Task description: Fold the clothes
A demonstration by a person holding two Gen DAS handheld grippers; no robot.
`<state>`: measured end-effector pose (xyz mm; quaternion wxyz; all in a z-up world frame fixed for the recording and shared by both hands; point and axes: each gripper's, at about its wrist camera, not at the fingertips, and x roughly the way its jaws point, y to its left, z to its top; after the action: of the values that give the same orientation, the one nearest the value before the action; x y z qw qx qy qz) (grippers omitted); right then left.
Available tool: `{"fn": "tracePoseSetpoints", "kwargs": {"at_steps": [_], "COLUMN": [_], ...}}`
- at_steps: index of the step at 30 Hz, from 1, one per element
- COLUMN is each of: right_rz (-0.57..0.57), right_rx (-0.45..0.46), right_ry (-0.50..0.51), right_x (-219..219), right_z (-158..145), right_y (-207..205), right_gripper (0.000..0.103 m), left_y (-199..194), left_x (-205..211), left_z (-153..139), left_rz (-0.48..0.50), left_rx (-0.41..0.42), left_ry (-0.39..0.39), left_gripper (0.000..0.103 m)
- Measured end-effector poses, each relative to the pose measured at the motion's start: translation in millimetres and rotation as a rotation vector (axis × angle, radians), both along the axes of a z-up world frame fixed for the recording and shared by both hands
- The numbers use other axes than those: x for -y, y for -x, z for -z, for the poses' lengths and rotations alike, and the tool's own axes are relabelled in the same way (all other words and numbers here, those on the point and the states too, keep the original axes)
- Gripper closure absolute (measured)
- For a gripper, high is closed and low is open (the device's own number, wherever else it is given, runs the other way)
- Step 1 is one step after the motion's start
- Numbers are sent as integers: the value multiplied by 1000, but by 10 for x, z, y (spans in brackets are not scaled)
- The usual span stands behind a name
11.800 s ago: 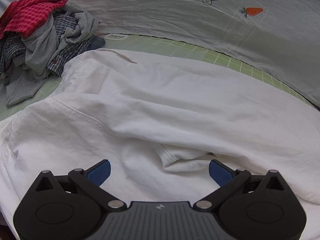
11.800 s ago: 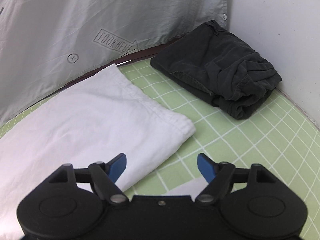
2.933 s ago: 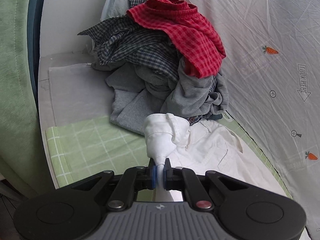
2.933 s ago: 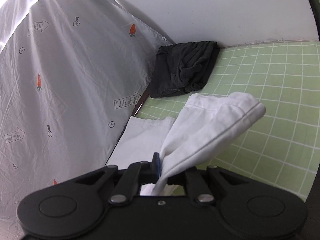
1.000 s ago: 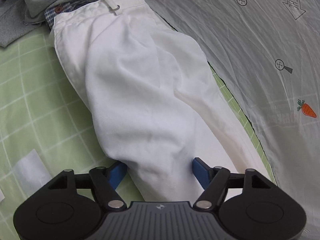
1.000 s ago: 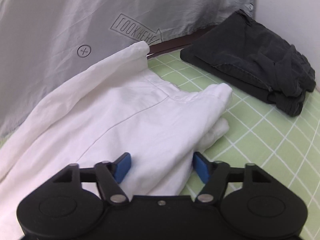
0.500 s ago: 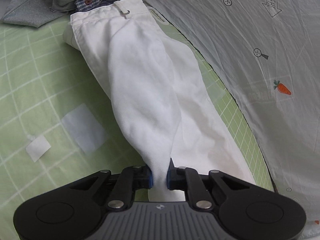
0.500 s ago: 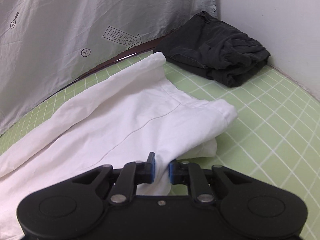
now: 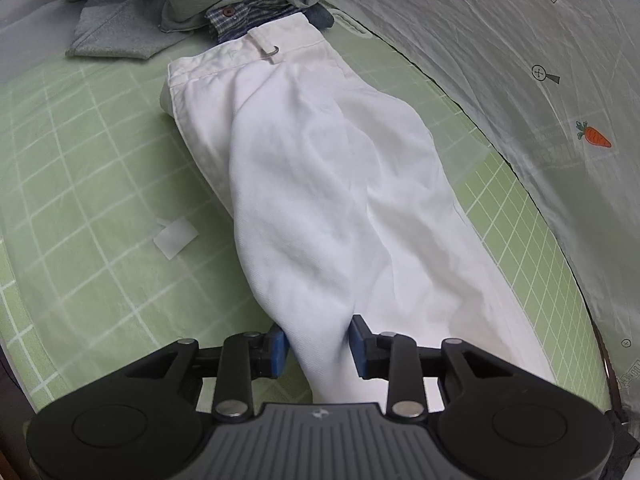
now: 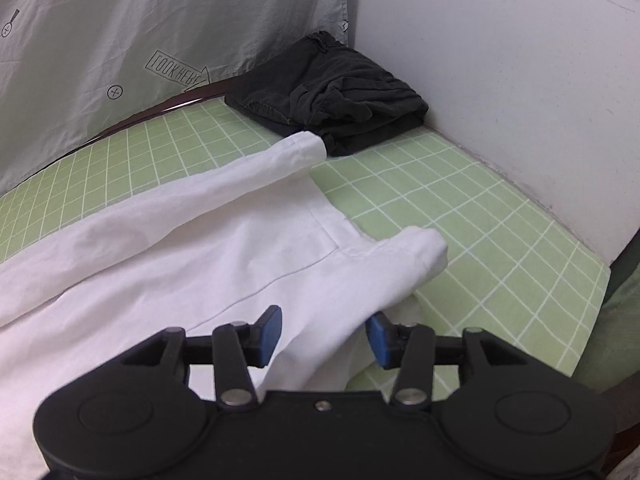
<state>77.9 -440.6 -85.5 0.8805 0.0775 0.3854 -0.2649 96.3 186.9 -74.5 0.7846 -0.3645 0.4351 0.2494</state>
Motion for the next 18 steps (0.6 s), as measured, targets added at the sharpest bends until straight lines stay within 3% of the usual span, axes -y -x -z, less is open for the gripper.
{"fn": "tracePoseSetpoints", "kwargs": {"at_steps": [4, 9, 11, 13, 18], "right_rz": [-36, -82, -115, -149, -224], "right_rx": [21, 46, 45, 23, -36], "right_ry": [119, 261, 248, 207, 129], "right_x": [-78, -179, -226, -283, -462], "right_z": [-120, -261, -229, -136, 101], "right_y": [-162, -363, -428, -517, -696], "right_gripper": [31, 21, 19, 19, 19], "left_y": [40, -19, -78, -158, -457], "left_x": [-19, 69, 103, 143, 330], "left_z": [-162, -406, -473, -477, -356], "left_rz": [1, 48, 68, 99, 213], "left_rx": [53, 19, 19, 20, 31], "left_ry": [-42, -263, -332, -357, -314], "left_gripper": [65, 58, 49, 48, 43]}}
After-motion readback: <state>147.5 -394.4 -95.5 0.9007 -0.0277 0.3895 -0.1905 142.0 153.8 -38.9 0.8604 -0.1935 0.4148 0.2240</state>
